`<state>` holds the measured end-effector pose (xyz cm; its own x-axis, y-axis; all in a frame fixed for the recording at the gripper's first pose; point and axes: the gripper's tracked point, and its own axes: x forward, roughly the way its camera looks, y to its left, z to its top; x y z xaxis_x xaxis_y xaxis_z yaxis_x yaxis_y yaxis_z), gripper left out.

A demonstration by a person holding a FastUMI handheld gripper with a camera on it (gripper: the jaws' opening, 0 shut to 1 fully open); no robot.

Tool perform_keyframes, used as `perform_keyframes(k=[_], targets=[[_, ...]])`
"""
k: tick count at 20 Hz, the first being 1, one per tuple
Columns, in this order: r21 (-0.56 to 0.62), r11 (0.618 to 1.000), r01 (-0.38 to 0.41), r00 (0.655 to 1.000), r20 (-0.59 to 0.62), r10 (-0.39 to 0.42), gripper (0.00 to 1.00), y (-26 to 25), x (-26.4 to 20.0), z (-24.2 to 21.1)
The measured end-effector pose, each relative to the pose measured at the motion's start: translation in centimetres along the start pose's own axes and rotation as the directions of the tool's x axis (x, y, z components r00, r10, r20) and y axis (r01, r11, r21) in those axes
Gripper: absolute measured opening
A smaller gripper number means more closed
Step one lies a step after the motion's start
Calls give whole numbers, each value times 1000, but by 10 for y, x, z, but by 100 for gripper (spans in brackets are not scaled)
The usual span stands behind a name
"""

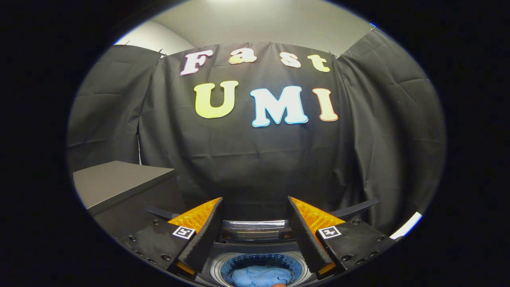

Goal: Put the clothes into the washing machine and then close the washing machine lid.

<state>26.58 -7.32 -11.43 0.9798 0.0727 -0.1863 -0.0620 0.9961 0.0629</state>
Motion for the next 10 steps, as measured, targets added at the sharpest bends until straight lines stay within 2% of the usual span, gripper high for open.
perform_keyframes(k=[7, 10], targets=[[2, 1000, 9, 1000, -19, -9, 96, 0, -18, -17], [8, 1000, 25, 996, -86, -25, 97, -3, -23, -39]])
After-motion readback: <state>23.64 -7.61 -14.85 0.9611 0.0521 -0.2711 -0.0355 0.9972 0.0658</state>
